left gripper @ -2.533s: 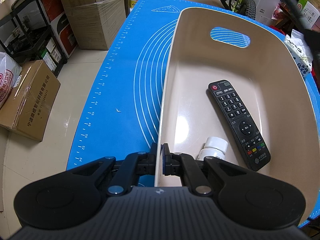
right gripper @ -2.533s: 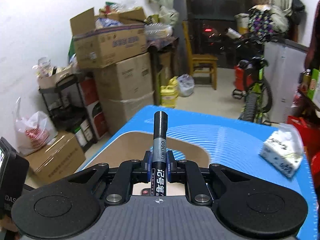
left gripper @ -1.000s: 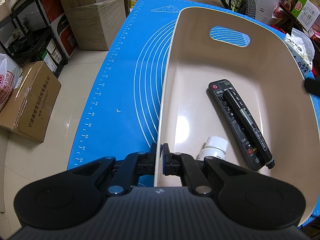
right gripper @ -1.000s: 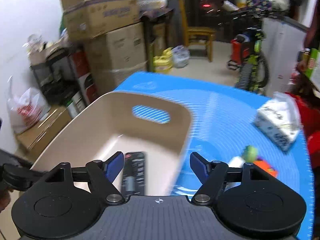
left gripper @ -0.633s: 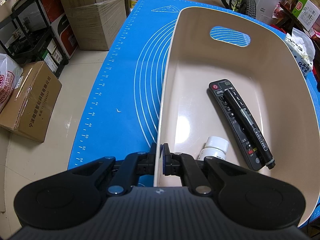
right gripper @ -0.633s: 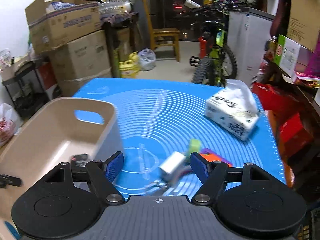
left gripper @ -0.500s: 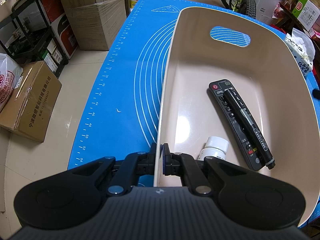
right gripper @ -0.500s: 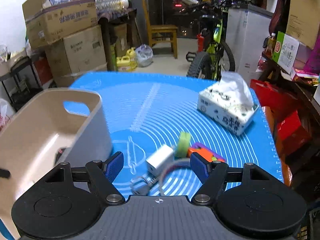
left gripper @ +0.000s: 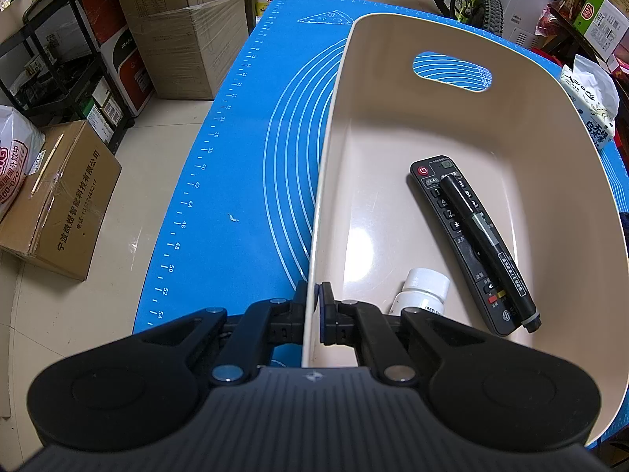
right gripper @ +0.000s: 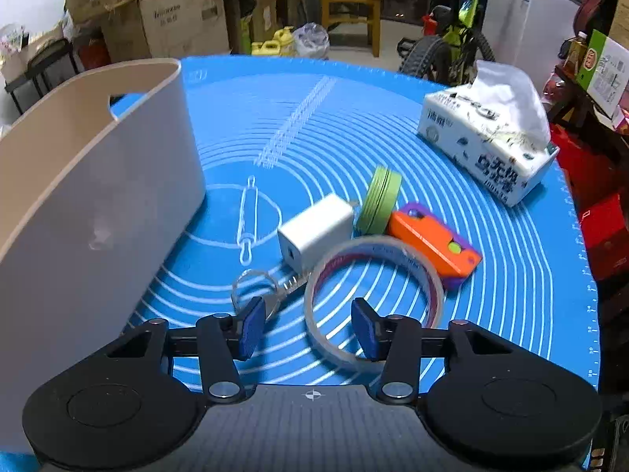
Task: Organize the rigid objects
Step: 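Move the right tool toward the clear tape roll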
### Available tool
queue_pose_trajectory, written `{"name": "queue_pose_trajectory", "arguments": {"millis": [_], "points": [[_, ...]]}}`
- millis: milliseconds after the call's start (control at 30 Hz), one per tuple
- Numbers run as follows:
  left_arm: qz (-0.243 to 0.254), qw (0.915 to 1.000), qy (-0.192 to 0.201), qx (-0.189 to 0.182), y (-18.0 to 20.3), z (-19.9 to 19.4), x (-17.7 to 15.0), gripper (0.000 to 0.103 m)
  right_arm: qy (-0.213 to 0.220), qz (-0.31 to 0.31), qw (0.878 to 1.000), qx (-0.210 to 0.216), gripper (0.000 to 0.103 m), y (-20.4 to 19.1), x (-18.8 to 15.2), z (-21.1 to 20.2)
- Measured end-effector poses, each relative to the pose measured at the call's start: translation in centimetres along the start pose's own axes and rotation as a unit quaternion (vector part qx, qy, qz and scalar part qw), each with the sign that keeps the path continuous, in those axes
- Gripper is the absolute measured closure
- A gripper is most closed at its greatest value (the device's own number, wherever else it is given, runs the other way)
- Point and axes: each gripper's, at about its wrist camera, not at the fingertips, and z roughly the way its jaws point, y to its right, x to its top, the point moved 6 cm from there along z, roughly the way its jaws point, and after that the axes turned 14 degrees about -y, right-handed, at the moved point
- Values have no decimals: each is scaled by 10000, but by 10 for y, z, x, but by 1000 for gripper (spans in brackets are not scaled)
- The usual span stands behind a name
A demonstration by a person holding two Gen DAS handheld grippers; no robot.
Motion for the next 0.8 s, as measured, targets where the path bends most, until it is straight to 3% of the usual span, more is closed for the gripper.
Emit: {"name": "queue_pose_trajectory", "arguments": {"millis": [267, 500, 800], "points": [[-1, 10000, -1, 0, 0, 0, 0, 97, -36, -191, 9998, -71, 49, 1, -7, 5], [-1, 10000, -1, 2, 0, 0, 0, 96, -40, -340, 9994, -40, 76, -1, -9, 1], [1, 10000, -1, 5, 0, 0, 0, 97, 0, -452, 9989, -111, 85, -6, -13, 0]]}}
